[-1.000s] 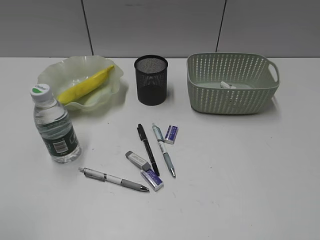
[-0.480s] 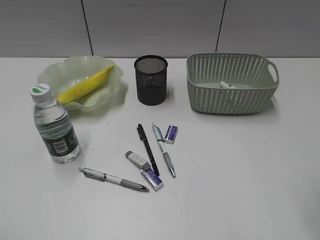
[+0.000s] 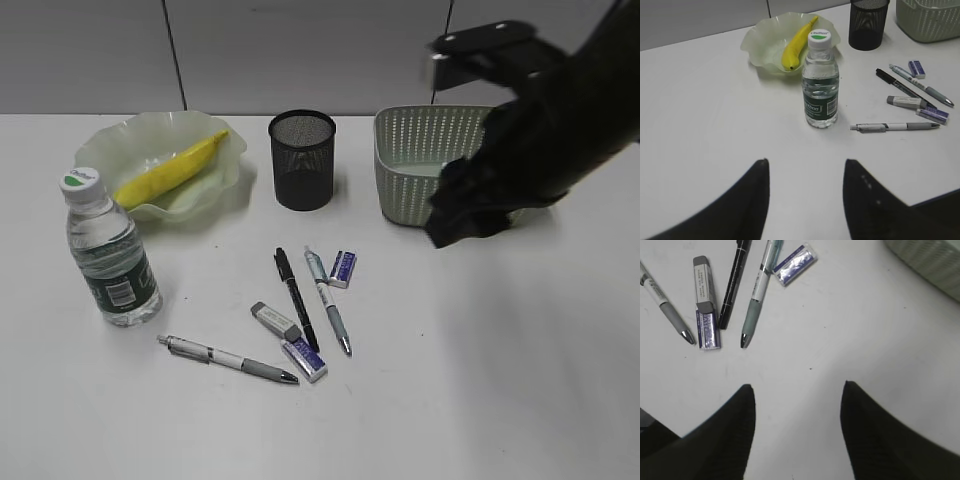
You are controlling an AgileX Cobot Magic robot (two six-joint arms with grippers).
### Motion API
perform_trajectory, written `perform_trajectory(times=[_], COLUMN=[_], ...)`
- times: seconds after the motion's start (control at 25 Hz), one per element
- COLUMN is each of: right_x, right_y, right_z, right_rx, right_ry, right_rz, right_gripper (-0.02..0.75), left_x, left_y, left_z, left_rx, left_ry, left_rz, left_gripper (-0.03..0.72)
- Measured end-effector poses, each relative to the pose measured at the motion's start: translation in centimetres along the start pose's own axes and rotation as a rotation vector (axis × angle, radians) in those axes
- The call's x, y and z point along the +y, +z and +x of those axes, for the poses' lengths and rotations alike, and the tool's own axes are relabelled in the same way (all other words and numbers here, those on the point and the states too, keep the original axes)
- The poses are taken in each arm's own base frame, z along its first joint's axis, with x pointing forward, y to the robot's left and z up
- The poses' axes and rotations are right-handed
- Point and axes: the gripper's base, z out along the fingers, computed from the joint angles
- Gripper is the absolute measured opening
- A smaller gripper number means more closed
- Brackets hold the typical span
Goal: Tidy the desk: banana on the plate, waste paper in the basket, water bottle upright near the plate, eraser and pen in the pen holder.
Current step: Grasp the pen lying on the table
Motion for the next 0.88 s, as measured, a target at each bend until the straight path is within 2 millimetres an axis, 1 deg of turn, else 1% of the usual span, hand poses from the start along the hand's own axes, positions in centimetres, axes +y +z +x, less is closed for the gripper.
perform_trajectory(times=[0.08, 0.16, 0.28, 0.36, 0.44, 0.56, 0.6, 0.72, 0.8, 0.88], right_x=[1.5, 2.9, 4.8, 5.3, 5.4, 5.2, 5.1, 4.8, 4.7, 4.7], right_y=[2.5, 5.3, 9.0, 11.2, 13.6, 16.6, 17.4, 18.9, 19.3, 19.2], right_z=[-1.2, -2.1, -3.1, -3.7, -3.9, -4.3, -4.4, -4.6, -4.9, -5.3], right_rx=[0.050, 0.103, 0.159, 0.184, 0.216, 0.253, 0.272, 0.311, 0.317, 0.306], right_ry=[-0.006, -0.013, 0.004, 0.025, 0.039, 0.041, 0.044, 0.066, 0.075, 0.073], right_rz=[0.003, 0.005, -0.003, -0.002, 0.004, 0.018, 0.030, 0.078, 0.088, 0.092], right_gripper=[0.435, 0.435, 0.434, 0.433, 0.433, 0.429, 0.425, 0.413, 0.401, 0.393], left_x=[0.0, 0.0, 0.0, 0.0, 0.0, 0.0, 0.0, 0.0, 0.0, 0.0], left_y=[0.0, 0.0, 0.0, 0.0, 0.0, 0.0, 0.0, 0.0, 0.0, 0.0], left_z=[0.0, 0.0, 0.0, 0.0, 0.0, 0.0, 0.0, 0.0, 0.0, 0.0], left_rx=[-0.002, -0.002, -0.003, -0.003, -0.003, -0.003, -0.003, -0.004, -0.004, -0.004], left_ry=[0.000, 0.000, 0.000, 0.000, 0.000, 0.000, 0.000, 0.000, 0.000, 0.000], left_rz=[-0.001, -0.001, -0.001, -0.001, -0.001, -0.001, -0.001, -0.001, -0.001, -0.001], left_gripper=[0.360, 0.360, 0.359, 0.352, 0.347, 0.342, 0.342, 0.342, 0.342, 0.342])
